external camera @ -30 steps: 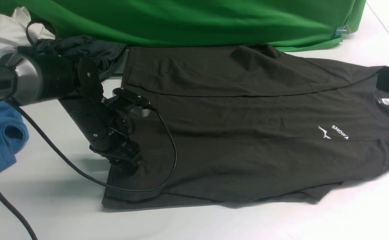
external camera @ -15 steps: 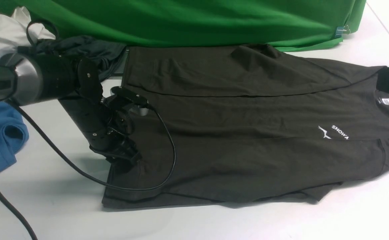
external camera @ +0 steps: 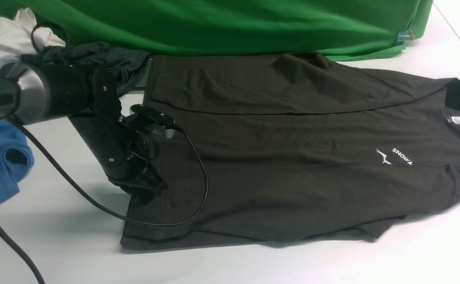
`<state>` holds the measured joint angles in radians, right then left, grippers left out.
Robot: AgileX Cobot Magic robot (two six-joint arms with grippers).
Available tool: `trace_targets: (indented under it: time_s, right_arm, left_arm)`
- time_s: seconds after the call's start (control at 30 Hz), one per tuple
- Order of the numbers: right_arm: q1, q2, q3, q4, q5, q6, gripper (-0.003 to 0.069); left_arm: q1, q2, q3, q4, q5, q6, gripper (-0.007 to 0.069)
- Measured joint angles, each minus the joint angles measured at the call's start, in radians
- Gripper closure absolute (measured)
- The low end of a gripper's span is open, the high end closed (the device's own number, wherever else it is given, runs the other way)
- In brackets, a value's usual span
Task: Fold a long-sleeved shirt on a white desktop.
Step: 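Grasp the left edge of the dark T-shirt lying flat on the table, then fold the left side of the black T-shirt inward over its body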
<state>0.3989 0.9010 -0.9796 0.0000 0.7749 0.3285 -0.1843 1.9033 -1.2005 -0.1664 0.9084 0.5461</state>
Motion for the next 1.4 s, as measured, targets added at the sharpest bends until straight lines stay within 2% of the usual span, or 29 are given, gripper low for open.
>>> trace_targets:
  time_s: [0.3,0.73,0.93,1.23,1.4]
  right_arm:
    - [0.000,0.000,0.000,0.000,0.000,0.000,0.0418]
    - [0.000,0.000,0.000,0.000,-0.009,-0.009,0.0418]
    - [0.000,0.000,0.000,0.000,-0.018,-0.025,0.0418]
    - [0.000,0.000,0.000,0.000,-0.019,-0.026,0.0414]
    - [0.000,0.000,0.000,0.000,-0.019,-0.026,0.0412]
  left_arm:
    - [0.000,0.000,-0.138,-0.007,0.125,0.000,0.0582]
    - [0.000,0.001,-0.251,-0.013,0.122,0.000,0.0582]
    - [0.000,0.001,-0.391,0.019,0.163,-0.022,0.0582]
    - [0.000,0.037,-0.437,0.093,0.122,-0.054,0.0582]
    - [0.000,0.106,-0.437,0.138,0.055,-0.124,0.0582]
